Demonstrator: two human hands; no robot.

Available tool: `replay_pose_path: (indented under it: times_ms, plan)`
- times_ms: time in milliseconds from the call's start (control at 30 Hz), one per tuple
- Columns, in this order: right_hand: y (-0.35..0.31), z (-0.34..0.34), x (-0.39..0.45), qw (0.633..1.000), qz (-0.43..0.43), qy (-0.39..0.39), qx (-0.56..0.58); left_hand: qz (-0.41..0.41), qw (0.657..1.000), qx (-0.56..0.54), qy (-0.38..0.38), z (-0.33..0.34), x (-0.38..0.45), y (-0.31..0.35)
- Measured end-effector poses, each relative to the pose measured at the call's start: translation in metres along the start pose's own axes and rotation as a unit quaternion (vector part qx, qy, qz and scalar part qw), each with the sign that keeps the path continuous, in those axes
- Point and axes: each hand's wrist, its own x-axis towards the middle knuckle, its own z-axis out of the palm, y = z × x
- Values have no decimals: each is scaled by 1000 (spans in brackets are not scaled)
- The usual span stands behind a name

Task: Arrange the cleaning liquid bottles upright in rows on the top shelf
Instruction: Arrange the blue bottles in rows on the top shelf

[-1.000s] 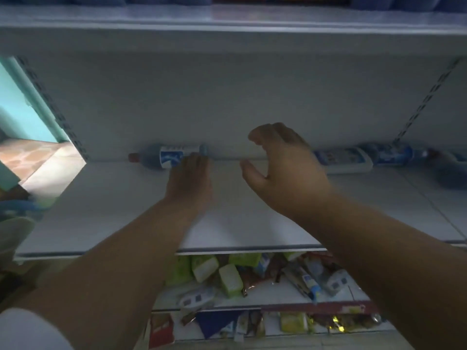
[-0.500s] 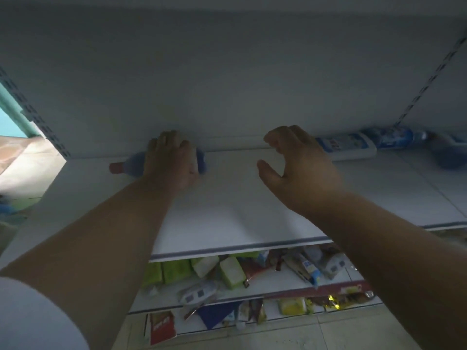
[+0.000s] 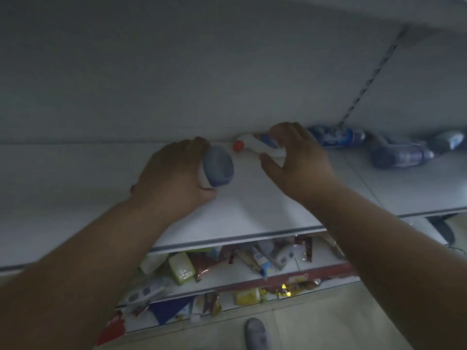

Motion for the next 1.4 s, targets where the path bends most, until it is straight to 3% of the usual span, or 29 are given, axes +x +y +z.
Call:
replay_pose_path:
  times_ms: [300,433,633,833,967,1133,1400]
  plan:
    - [97,35,48,985,36,-151,-74,25,997,54,52,40,10,61]
    - [128,65,47,960,-2,-240,-146,-3,993,85,81,51,9,84]
    - [135,60,53,952,-101,-206,-202,-52,991,63,106,60,-2,112]
    - [130,33,19,918,-170,-264,-241,-78,989,51,116,56,-16,129]
    - [130,40,36,915,-118,-340,-181,-81,988,67,114,49,-22,134]
    - [126,41,29,882,-87,-434,-160,-90,991,40,94,34,-38,140]
    - [88,1,-39,915,2,-389,-105,-52,997,-12,59,-2,-86,136]
